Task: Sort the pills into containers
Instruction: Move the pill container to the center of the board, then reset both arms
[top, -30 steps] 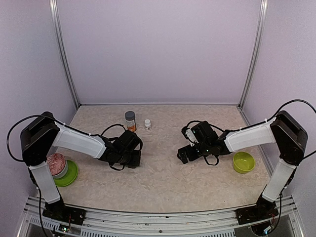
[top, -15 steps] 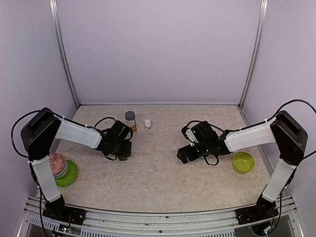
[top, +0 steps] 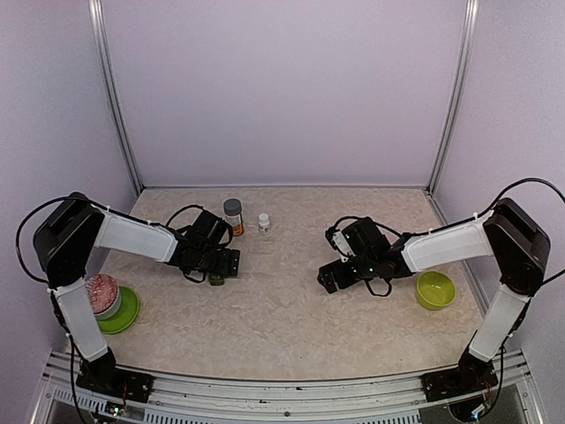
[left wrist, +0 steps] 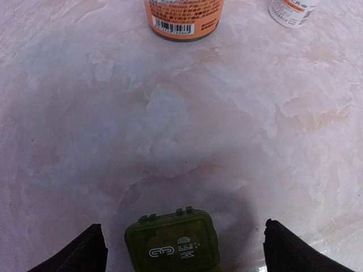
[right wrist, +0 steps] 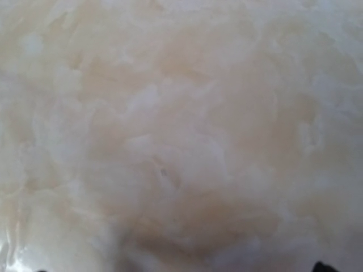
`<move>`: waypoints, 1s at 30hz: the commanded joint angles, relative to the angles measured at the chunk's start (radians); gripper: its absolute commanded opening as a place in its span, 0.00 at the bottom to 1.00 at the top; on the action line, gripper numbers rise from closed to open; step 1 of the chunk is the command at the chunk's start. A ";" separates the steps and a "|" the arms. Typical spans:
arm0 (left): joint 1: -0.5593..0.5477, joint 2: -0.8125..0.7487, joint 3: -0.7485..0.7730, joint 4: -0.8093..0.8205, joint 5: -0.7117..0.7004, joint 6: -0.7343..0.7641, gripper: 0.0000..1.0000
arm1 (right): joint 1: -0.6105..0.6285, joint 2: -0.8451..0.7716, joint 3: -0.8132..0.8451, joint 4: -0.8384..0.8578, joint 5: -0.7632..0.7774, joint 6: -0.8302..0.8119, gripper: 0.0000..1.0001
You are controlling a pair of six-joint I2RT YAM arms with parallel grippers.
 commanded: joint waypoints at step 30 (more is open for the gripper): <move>0.240 -0.625 -0.411 0.401 0.029 0.082 0.99 | -0.366 -0.702 -0.308 -0.008 0.093 -0.016 1.00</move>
